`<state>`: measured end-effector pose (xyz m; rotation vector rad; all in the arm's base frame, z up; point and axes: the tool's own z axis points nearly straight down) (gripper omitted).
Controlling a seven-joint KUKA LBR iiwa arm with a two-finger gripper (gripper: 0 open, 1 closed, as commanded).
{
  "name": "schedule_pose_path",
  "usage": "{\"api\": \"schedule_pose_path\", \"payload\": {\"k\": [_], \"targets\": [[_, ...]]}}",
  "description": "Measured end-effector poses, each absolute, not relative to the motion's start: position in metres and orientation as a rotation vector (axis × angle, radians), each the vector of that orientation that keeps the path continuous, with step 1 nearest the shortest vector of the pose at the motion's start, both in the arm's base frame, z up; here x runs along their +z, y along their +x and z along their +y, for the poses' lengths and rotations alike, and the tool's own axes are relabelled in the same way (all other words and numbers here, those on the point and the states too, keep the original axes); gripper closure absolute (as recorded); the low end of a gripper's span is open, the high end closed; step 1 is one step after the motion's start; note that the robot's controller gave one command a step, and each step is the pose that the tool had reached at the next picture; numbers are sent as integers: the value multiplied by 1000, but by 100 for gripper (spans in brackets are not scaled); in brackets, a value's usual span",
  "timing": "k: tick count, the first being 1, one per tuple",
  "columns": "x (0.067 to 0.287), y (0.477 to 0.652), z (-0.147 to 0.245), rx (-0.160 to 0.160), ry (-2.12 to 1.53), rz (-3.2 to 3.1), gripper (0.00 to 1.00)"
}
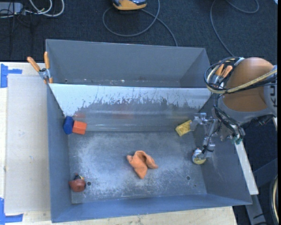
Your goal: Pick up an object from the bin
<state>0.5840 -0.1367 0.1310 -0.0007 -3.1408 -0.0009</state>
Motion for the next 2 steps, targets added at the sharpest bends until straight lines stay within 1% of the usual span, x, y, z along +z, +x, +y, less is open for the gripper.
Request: {"api": "schedule_pose_path", "payload": {"k": [1, 2], "targets": [[92, 606, -110, 0, -68, -3141, 0], [71, 601, -94, -5, -5, -3139, 0]]}}
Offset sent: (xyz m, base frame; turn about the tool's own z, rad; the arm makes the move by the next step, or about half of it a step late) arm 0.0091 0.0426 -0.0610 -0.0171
